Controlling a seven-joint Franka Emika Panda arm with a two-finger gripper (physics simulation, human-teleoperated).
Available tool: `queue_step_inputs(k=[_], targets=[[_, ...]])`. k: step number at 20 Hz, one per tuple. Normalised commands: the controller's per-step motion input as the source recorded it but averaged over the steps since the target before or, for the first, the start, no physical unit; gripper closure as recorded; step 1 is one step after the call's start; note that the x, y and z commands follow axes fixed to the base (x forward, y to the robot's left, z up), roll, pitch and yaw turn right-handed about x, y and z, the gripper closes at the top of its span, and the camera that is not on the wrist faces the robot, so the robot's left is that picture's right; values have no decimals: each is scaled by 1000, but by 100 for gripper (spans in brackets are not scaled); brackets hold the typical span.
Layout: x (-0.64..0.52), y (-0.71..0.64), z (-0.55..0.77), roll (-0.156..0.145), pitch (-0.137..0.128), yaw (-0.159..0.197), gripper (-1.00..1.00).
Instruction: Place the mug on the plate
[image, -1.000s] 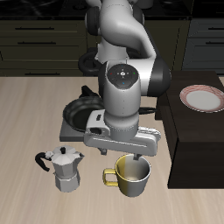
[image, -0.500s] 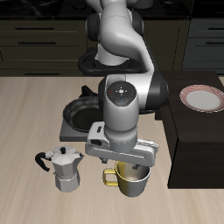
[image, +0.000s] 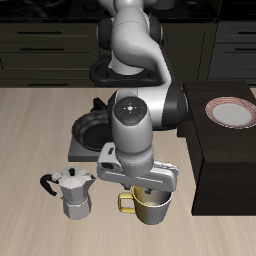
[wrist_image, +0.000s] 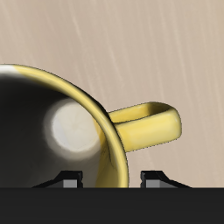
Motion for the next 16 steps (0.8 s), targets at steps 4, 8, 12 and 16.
queue_step_inputs(k=[4, 8, 12, 16], targets=[[-22, 73, 76, 24, -7, -2, 100], [3, -63, 321, 7, -45, -10, 100], [-67, -49, 372, 3, -46, -3, 100], [-162, -29, 448, 19, -56, 4, 100]])
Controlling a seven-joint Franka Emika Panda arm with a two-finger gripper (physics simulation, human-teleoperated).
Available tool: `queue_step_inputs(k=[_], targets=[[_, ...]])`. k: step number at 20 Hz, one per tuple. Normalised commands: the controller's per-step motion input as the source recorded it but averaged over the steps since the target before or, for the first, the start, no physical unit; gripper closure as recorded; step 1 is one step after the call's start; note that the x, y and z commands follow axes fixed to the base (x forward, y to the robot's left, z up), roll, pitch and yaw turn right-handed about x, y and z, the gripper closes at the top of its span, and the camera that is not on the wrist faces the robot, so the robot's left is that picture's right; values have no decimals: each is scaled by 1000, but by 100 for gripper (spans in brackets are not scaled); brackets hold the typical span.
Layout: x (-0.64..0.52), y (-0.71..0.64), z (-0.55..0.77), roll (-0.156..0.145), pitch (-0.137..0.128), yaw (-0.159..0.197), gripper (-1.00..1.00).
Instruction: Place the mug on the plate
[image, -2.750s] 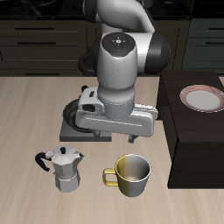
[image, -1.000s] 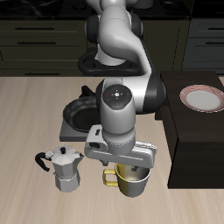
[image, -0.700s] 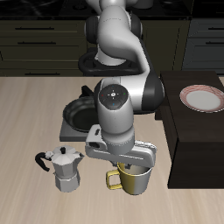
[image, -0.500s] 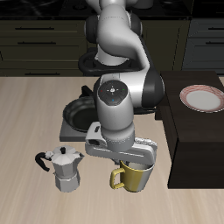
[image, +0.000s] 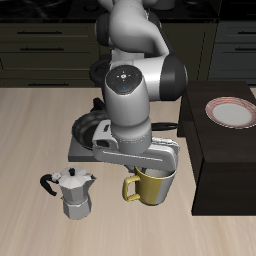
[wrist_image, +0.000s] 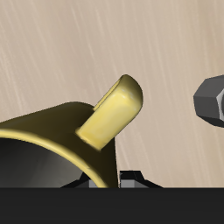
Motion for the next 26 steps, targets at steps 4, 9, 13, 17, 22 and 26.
queue_step_inputs(k=[4, 9, 13, 17, 22, 26], targets=[[-173, -118, 410, -7, -47, 16, 100], [-316, -246, 693, -8, -80, 11, 100], [-345, -142, 590, 4, -68, -4, 100], [-200, -10, 355, -1, -43, 14, 100], [-433, 35, 477, 25, -61, 6, 100], [-595, 139, 573, 48, -78, 11, 100]])
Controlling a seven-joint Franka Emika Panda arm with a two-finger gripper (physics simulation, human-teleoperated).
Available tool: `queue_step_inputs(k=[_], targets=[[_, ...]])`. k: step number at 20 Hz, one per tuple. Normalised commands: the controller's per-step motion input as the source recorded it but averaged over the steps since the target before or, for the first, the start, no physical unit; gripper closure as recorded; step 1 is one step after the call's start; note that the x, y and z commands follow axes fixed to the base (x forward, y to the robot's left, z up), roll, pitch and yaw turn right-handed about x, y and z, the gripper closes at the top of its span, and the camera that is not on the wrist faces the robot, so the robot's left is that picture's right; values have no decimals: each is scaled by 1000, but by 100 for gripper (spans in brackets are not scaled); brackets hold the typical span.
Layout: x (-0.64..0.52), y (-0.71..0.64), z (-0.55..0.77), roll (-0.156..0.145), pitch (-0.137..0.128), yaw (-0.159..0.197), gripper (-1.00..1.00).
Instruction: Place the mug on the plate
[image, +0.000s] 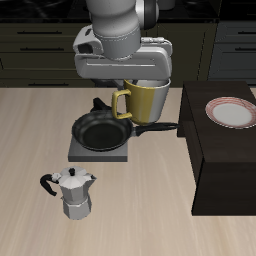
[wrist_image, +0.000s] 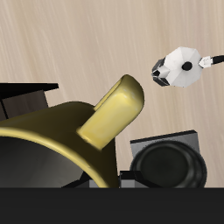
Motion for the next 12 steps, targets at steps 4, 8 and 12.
queue_step_inputs(k=[4, 8, 12], targets=[[-481, 68, 491, 19, -72, -10, 100], [-488, 213, 416, 46, -70, 26, 100], [-470, 167, 394, 16, -67, 10, 100]])
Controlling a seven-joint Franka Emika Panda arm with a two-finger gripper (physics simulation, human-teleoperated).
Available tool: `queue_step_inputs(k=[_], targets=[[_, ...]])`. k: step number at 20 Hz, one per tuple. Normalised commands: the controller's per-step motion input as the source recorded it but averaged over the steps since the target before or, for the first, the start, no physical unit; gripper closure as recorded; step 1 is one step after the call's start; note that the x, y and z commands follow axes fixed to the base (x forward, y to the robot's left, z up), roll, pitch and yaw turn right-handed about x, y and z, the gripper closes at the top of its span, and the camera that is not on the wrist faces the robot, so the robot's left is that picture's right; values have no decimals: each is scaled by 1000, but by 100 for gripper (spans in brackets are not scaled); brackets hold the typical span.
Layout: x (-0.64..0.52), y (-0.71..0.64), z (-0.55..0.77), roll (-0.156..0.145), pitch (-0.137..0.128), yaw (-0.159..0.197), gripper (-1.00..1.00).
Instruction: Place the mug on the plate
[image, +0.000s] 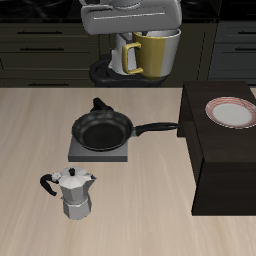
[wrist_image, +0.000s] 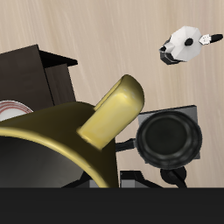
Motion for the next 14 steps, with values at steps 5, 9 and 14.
queue_step_inputs(k=[5, 9, 14], targets=[[-214, 212, 141, 28, -26, 13, 100], [-72, 237, -24, 16, 9, 19, 100], [-23, 344, -15, 39, -2, 33, 100]])
